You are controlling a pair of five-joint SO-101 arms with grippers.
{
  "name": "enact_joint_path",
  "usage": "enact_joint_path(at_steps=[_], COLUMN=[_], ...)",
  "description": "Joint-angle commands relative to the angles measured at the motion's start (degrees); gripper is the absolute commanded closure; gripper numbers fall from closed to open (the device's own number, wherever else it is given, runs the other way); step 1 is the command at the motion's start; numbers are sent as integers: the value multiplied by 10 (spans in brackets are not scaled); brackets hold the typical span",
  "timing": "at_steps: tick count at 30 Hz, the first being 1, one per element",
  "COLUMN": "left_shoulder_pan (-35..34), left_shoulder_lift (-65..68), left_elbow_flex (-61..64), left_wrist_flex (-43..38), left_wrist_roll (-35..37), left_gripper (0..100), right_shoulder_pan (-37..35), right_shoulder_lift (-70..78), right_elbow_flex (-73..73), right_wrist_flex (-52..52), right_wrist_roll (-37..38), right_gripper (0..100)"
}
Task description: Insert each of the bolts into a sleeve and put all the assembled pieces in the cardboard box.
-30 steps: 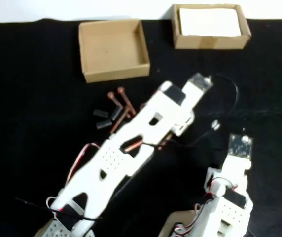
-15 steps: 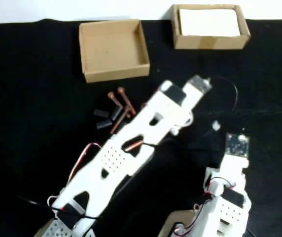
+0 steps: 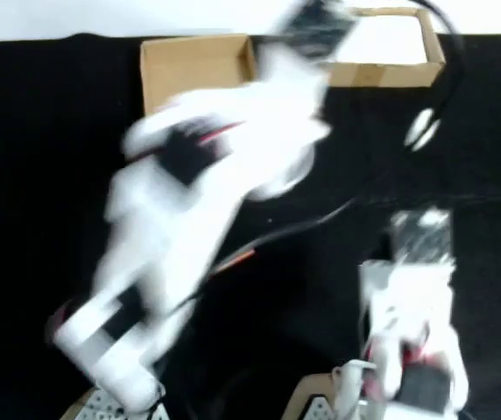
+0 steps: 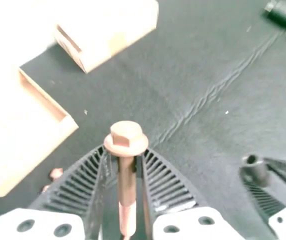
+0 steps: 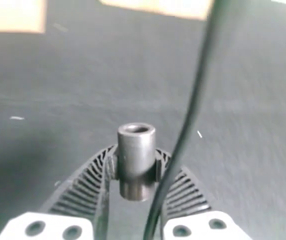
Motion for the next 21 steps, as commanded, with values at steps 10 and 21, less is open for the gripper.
enact_joint_path(at_steps=[10, 21], left_shoulder_pan=[-87, -114], left_shoulder_lift=[-640, -878], left_elbow_flex=[567, 1068], left_wrist_flex=[-5, -382], left_wrist_roll=[0, 4], left_gripper=[991, 991], right_shoulder_pan=[-239, -386], right_shoulder_lift=[-92, -88], right_elbow_flex=[12, 205], right_wrist_flex=[-68, -257], right_wrist_roll=[-274, -299], right_gripper=[991, 991])
